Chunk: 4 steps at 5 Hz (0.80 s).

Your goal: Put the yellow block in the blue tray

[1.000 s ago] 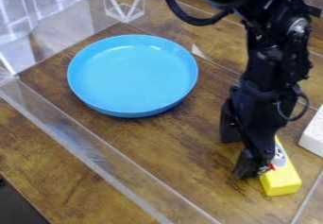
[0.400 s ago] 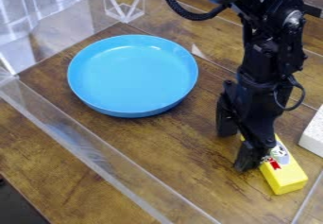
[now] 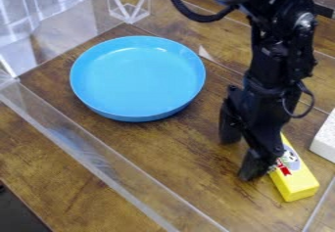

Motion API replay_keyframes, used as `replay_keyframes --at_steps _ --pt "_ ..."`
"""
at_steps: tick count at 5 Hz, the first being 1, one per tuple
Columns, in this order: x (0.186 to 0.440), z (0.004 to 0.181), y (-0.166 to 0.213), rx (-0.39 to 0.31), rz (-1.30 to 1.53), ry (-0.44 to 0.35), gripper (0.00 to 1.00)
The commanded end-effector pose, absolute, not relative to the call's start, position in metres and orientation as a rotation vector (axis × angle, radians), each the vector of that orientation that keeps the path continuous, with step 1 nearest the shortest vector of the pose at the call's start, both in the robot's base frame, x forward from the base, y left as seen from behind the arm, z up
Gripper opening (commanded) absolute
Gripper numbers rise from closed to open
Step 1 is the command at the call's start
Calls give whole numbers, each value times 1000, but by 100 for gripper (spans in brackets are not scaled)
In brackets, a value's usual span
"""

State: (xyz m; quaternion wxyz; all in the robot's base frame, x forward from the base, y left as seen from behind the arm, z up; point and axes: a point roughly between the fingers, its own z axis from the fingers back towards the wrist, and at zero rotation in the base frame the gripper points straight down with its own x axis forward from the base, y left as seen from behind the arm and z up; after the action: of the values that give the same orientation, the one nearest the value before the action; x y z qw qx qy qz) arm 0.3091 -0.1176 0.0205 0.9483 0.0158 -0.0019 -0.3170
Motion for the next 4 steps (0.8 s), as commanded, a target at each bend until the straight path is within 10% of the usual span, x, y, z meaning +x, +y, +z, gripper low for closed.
replay_keyframes --at_steps 1,4 --pt "318 47 -137 26 -640 -59 100" --pt "315 46 -156 5 -627 -79 100"
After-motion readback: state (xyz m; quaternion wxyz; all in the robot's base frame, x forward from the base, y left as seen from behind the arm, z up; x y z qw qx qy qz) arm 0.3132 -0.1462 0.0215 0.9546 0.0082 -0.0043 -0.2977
